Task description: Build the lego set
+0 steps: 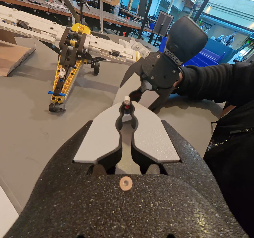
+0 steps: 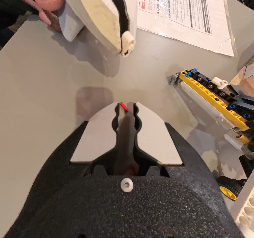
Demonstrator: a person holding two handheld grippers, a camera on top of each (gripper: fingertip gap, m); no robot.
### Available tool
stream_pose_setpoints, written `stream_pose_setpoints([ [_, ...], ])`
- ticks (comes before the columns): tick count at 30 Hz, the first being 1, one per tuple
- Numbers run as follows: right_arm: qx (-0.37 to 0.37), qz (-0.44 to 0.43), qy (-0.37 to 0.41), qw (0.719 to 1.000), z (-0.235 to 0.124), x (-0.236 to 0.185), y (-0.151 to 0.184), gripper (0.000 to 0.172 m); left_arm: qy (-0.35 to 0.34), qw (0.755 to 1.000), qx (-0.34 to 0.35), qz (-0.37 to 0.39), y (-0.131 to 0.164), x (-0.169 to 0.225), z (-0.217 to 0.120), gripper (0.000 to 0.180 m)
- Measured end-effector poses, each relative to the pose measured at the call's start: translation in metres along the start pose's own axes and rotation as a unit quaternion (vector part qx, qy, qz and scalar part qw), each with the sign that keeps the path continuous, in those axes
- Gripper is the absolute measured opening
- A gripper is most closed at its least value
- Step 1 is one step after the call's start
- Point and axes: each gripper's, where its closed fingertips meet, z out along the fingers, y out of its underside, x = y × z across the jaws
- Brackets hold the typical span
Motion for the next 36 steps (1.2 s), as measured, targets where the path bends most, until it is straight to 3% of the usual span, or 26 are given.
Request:
stream_pose_setpoints([
  [2,-0.009,0.004,-0.001,1.0,0.0,-0.001,0.002,0.0,0.001,1.0,0.0,0.0,0.0,0.0,0.0,0.007],
  [15,0.021,0.012,0.033,0.999,-0.014,0.0,0.001,0.0,-0.011,0.999,-0.03,0.011,0.007,0.0,0.008,0.007],
  [20,-0.008,0.028,0.021,0.999,-0.007,0.002,0.006,0.023,-0.011,1.0,-0.008,0.011,0.001,0.001,0.004,0.007],
  [23,-0.014,0.027,0.011,1.0,-0.003,0.003,0.005,0.026,-0.002,1.0,0.001,0.009,-0.001,0.003,0.002,0.007],
  [27,-0.018,0.028,-0.003,0.999,0.003,0.0,0.001,0.023,0.009,1.0,0.006,0.009,-0.002,0.005,0.001,0.007],
  [32,-0.042,0.057,-0.022,0.997,0.005,-0.006,0.004,0.004,0.018,1.0,0.015,0.01,-0.004,0.008,-0.001,0.007],
  [36,-0.043,0.079,-0.027,0.996,0.003,-0.009,0.005,0.004,0.024,1.0,0.018,0.01,-0.004,0.01,-0.002,0.007],
])
